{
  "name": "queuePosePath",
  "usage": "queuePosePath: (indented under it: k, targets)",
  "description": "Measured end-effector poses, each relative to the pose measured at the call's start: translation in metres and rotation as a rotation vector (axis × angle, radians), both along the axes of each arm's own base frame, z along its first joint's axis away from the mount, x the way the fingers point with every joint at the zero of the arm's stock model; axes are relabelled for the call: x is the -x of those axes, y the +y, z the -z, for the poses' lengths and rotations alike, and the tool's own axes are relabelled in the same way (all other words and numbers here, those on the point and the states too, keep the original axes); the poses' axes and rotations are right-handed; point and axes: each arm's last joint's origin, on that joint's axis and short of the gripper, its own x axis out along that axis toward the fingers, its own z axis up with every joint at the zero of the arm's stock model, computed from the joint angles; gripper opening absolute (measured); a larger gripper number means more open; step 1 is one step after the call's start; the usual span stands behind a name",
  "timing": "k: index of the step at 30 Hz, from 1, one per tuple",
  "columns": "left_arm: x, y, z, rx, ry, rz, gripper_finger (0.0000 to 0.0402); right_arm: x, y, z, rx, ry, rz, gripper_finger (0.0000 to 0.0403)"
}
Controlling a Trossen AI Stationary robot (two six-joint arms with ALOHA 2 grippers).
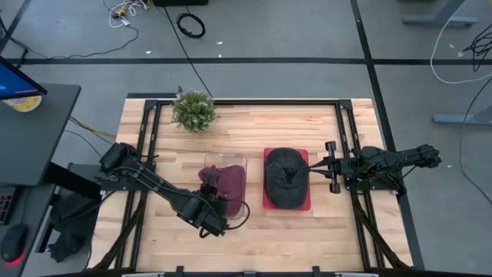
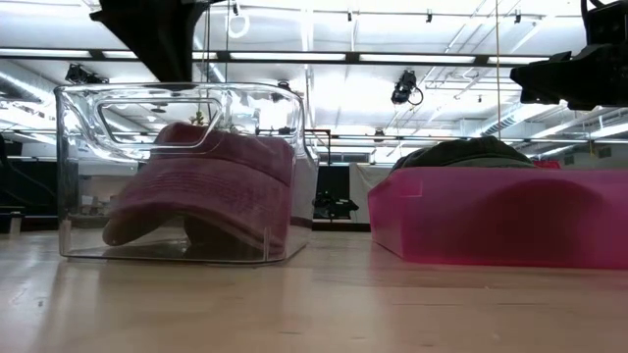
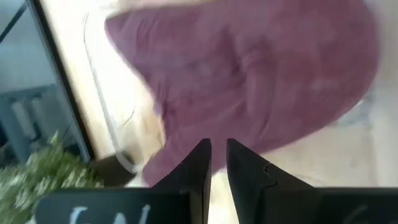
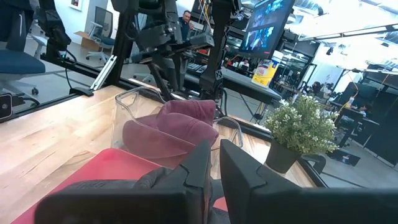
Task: Pick & Place hat
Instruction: Put the red cap into the transparent bin
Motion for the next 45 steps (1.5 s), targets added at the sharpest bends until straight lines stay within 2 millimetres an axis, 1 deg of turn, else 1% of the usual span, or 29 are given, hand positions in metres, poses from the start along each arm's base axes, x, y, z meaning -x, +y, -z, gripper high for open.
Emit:
queuePosePath:
  k: [7,17,21,25,28,32,36,40,45]
  targets:
    - [0.008,0.008,-0.003,-0.094,-0.020,-0.121,0.0044,0.000,0.000,0.000,0.000,0.000,0.000,0.0039]
    - [0.005,0.014,-0.001,-0.089,-0.046,-0.178,0.0044,0.000,0.000,0.000,0.000,0.000,0.000,0.0039]
    - [0.005,0.023,0.010,-0.126,-0.023,-0.194,0.0044,0.000,0.000,0.000,0.000,0.000,0.000,0.0039]
    - [0.009,0.035,0.028,-0.164,0.035,-0.217,0.0044,0.000,0.000,0.000,0.000,0.000,0.000,0.0039]
    - [0.009,0.043,0.044,-0.166,0.038,-0.238,0.0044,0.000,0.000,0.000,0.000,0.000,0.000,0.0039]
    - [0.000,0.053,0.065,-0.122,-0.004,-0.216,0.0044,0.000,0.000,0.000,0.000,0.000,0.000,0.0039]
    - [-0.008,0.065,0.079,0.013,0.021,-0.211,0.0044,0.000,0.000,0.000,0.000,0.000,0.000,0.0039]
    - [-0.011,0.077,0.082,0.113,0.043,-0.310,0.0044,0.000,0.000,0.000,0.000,0.000,0.000,0.0039]
    - [-0.014,0.088,0.082,0.133,0.018,-0.386,0.0044,0.000,0.000,0.000,0.000,0.000,0.000,0.0039]
